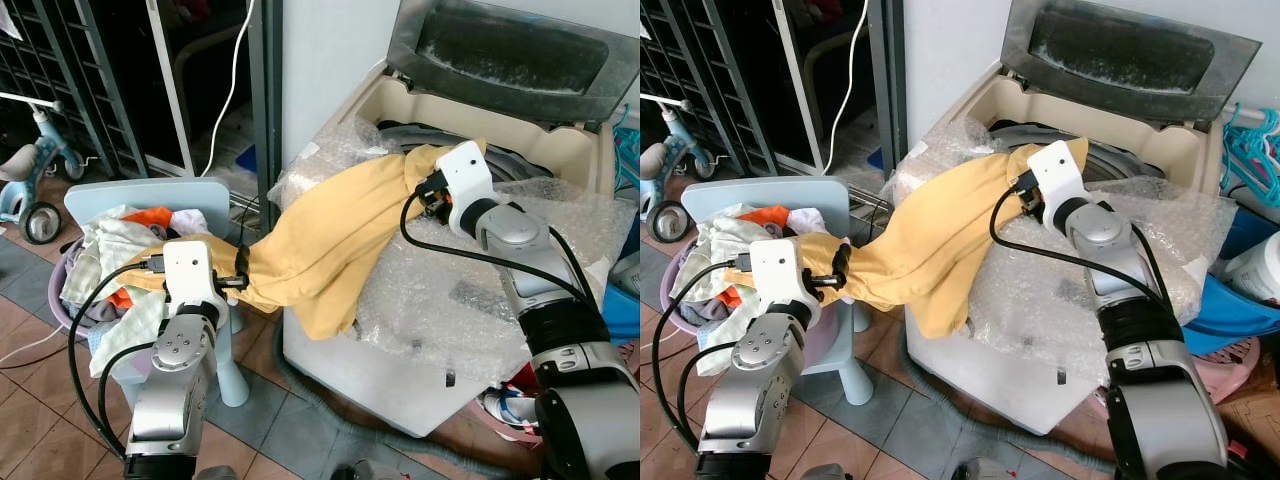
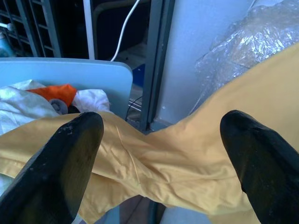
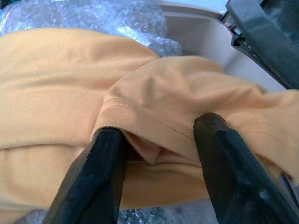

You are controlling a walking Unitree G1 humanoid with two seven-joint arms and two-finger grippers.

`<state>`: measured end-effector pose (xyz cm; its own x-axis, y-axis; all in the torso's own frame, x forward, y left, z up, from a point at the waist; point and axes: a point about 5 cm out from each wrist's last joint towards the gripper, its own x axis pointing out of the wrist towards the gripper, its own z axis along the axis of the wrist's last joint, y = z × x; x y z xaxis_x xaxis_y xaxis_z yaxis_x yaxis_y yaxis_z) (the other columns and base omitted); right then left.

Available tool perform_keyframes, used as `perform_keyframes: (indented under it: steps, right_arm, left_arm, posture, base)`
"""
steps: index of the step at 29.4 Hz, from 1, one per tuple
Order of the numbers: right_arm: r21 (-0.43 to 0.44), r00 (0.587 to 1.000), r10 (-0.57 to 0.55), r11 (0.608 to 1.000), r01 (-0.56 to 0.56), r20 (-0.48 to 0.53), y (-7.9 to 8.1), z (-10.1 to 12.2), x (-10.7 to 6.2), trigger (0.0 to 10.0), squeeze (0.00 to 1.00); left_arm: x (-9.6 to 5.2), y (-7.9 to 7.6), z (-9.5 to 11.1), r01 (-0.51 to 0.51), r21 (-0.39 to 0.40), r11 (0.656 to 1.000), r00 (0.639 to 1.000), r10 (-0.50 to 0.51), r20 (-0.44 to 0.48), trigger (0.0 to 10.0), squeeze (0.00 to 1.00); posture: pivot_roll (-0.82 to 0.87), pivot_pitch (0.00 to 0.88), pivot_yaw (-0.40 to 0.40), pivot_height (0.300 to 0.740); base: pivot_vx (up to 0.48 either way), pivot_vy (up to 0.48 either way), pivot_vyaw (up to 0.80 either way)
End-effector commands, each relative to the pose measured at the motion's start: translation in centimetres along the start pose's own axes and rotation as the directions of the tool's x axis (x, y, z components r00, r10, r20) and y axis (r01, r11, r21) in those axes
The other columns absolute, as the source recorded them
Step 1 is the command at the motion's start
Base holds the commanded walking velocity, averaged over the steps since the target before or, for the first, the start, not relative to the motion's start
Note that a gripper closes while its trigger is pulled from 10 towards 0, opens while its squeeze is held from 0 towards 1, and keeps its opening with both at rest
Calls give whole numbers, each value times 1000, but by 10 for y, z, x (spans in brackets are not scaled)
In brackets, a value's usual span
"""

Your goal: Clothes washing

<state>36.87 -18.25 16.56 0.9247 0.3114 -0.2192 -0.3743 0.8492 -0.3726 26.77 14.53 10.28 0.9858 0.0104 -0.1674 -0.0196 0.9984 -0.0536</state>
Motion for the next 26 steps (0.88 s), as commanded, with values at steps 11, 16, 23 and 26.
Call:
perform_keyframes:
  steps: [11, 16, 23, 26]
  right_arm:
    - [64, 998, 5, 998, -1, -68, 12, -14, 3, 0, 0]
    - [127, 995, -13, 992, 26, -103, 13, -21, 3, 0, 0]
    - [282, 993, -70, 955, 94, -93, 14, -22, 3, 0, 0]
    - [360, 993, -122, 926, 112, 4, 13, -7, 4, 0, 0]
  left_arm:
    - [0, 1, 1, -9, 6, 1000, 1000, 9, -7, 10000, 0]
    - [0, 1, 1, -10, 7, 1000, 1000, 10, -6, 10000, 0]
    - [0, -3, 8, 23, -25, 999, 999, -22, 38, 10000, 0]
    - [-1, -2, 11, 43, -30, 999, 997, -41, 61, 10000, 0]
  posture:
    - [-8, 0, -61, 740]
    - [-8, 0, -60, 740]
    - [-8, 0, -56, 740]
    - [-9, 0, -51, 740]
  base:
    - [0, 0, 0]
    - [0, 0, 0]
    - [0, 0, 0]
    - [85, 0, 0]
